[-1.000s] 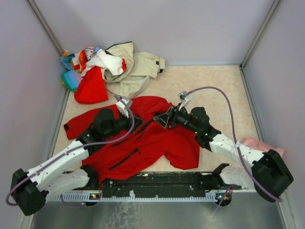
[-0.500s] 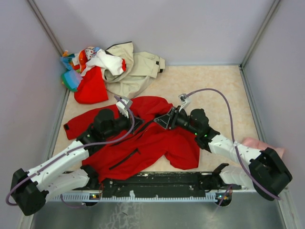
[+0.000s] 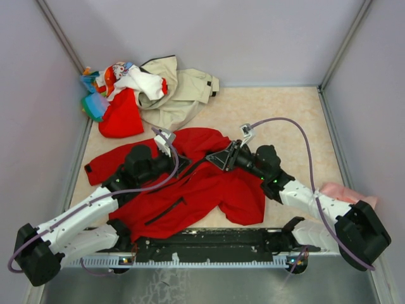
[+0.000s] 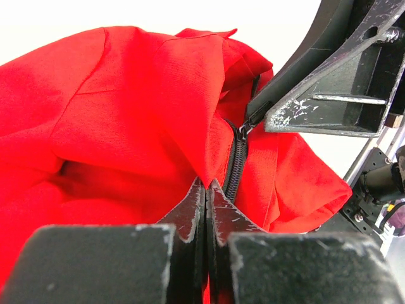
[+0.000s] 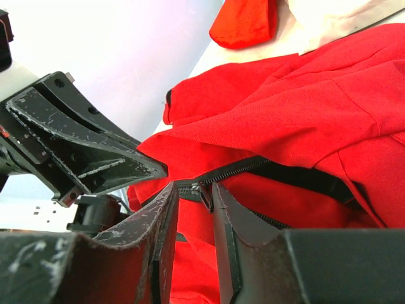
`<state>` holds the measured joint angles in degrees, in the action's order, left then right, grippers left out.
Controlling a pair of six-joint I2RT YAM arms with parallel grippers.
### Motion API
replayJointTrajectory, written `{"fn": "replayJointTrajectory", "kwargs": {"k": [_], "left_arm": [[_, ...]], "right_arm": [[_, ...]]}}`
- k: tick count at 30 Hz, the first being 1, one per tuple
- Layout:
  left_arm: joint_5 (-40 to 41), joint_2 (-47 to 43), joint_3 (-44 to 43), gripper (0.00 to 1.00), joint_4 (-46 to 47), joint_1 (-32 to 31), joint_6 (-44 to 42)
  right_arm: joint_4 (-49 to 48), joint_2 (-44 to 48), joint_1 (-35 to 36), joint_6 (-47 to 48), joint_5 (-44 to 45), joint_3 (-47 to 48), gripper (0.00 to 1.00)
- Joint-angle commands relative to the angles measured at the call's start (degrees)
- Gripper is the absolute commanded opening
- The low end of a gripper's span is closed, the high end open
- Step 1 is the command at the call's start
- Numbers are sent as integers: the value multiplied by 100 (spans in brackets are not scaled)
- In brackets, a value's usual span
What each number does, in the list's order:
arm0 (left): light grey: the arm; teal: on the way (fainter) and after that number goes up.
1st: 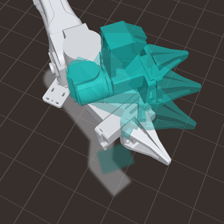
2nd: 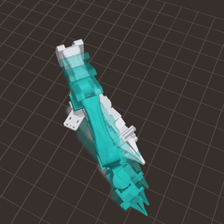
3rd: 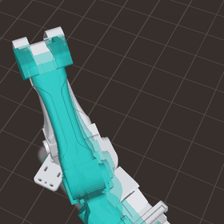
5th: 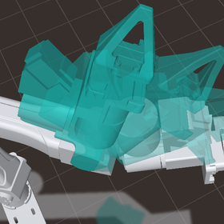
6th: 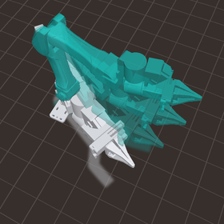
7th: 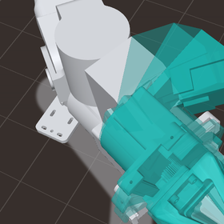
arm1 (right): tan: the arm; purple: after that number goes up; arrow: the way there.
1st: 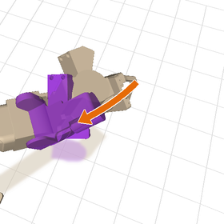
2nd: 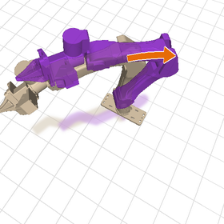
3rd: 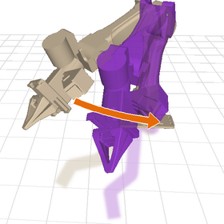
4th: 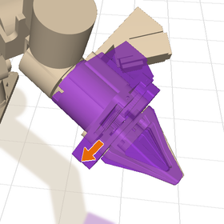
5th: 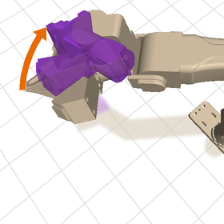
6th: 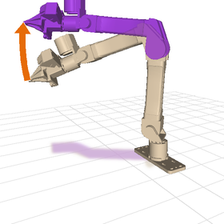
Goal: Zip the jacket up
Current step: Zip the zipper on the jacket.
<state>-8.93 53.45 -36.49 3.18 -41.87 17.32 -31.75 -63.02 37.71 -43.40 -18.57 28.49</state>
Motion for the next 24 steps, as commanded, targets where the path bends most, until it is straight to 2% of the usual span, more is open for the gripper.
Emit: {"fn": "replayJointTrajectory", "kwargs": {"k": [1, 12, 16, 19, 24], "left_arm": [[-32, -89, 15, 0, 352, -6, 67], [-89, -95, 17, 0, 357, -6, 96], [-104, -95, 3, 0, 346, -6, 95], [-123, -98, -38, 0, 285, -6, 86], [-260, -124, -155, 0, 50, -6, 77]], "right_arm": [[-360, 185, 21, -46, -55, 25, 27], [-491, 48, 30, -68, -5, -18, 24], [-571, -45, 25, -81, 3, -4, 15], [-528, -99, 30, -25, 54, 35, 0], [115, 64, 26, 529, 701, 117, 0]]}}
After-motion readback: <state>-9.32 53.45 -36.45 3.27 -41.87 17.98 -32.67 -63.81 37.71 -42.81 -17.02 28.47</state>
